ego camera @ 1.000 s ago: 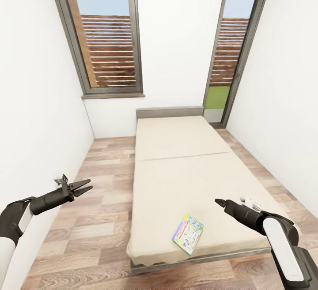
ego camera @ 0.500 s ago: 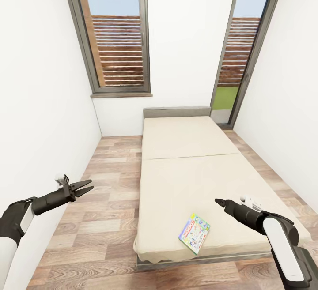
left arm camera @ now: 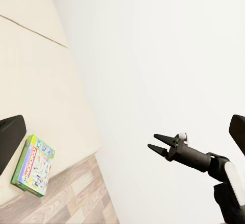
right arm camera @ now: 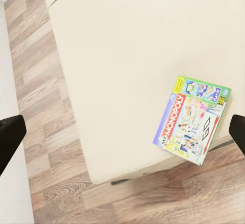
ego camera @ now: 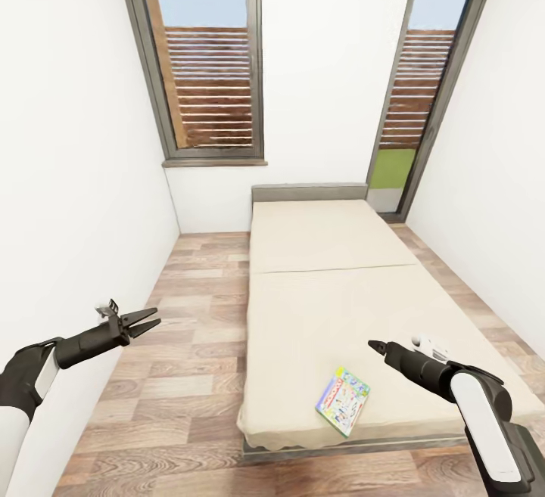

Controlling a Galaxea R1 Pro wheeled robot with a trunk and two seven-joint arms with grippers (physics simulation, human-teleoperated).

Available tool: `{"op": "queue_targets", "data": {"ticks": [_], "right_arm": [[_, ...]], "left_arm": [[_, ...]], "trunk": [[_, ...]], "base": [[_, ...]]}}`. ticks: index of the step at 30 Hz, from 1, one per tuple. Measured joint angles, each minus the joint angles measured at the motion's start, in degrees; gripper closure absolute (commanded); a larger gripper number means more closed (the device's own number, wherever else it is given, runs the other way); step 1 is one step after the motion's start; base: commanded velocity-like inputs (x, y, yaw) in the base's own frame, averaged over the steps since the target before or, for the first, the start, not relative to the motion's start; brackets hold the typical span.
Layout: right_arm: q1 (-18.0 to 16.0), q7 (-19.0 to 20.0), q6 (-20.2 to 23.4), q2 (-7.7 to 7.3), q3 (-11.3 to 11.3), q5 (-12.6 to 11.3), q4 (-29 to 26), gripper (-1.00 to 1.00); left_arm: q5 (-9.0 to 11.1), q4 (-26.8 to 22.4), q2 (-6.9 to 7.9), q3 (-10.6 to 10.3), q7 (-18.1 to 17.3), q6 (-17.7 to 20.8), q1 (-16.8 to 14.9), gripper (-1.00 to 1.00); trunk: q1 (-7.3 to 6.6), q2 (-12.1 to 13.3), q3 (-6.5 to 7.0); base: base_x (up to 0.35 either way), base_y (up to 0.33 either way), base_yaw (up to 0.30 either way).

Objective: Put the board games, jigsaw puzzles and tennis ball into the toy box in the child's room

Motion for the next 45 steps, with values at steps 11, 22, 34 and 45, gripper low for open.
{"op": "queue_targets", "data": {"ticks": [11,22,34,45], "right_arm": [[0.0,0.0,0.0,0.00,0.0,0.0,0.1,-1.00],[0.0,0.0,0.0,-0.01,-0.1,0.0,0.1,-1.00],[0.0,0.0,0.2,-0.59,-0.7,-0.3,0.1,-1.00],[1.2,2.2,7.5,-0.67,-8.0,-0.9,0.8,-1.00]], "left_arm": [[0.0,0.0,0.08,0.1,0.0,-0.1,0.0,-1.00],[0.0,0.0,0.09,0.0,0.0,0.1,0.0,-1.00],[0.2,0.0,1.25,0.7,1.6,1.1,0.0,-1.00],[0.3,0.0,1.58,0.7,1.6,1.8,-0.1,-1.00]], "trunk": [[0.00,0.0,0.00],[1.32,-2.4,-1.08],[3.96,-7.2,-3.25],[6.38,-11.7,-5.23]], "base": [[0.000,0.085,0.001],[0.000,0.002,0.000],[0.000,0.000,0.000],[0.000,0.000,0.000]]}}
